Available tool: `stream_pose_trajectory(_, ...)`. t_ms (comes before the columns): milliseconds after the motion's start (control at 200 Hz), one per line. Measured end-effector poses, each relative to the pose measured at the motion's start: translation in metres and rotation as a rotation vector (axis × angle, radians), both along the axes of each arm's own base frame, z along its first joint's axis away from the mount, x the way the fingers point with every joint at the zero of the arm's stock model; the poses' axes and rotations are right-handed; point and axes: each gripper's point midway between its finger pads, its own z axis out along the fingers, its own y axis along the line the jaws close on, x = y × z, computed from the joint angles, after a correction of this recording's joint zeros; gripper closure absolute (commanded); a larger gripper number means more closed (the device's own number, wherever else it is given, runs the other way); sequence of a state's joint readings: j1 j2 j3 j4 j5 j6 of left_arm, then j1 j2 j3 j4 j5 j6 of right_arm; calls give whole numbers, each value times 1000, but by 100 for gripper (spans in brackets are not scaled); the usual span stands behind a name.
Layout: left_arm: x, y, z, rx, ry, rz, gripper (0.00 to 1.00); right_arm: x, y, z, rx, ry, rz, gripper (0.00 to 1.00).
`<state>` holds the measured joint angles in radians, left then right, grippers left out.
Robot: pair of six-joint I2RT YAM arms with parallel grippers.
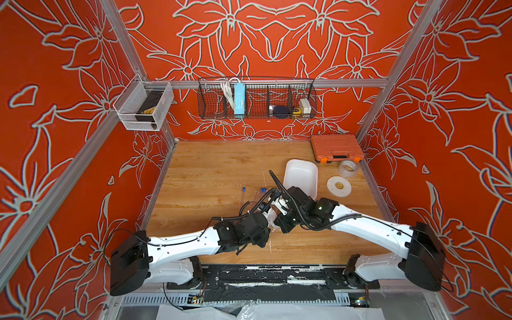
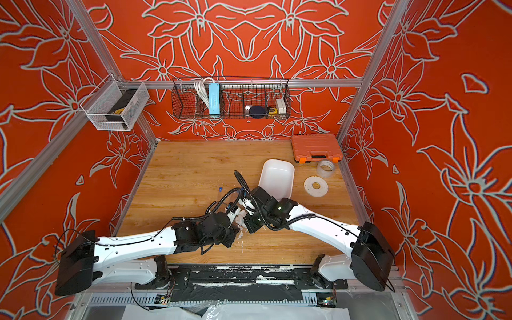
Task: Wipe the exteriors of test tubes
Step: Wipe the dirt from the test tube.
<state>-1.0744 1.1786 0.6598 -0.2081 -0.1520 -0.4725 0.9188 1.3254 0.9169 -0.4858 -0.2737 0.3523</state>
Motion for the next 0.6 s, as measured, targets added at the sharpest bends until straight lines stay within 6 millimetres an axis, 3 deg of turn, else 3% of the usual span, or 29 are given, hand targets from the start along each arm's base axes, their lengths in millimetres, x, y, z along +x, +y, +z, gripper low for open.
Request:
stream_pose_trajectory(430,0,0,9,-26,-14,1,93,54,-21,20,-12,-66,-88,100)
stream_pose_trajectory(601,1,1,9,-22,-18,6,93,59,-22,28,-9,-82,-84,100)
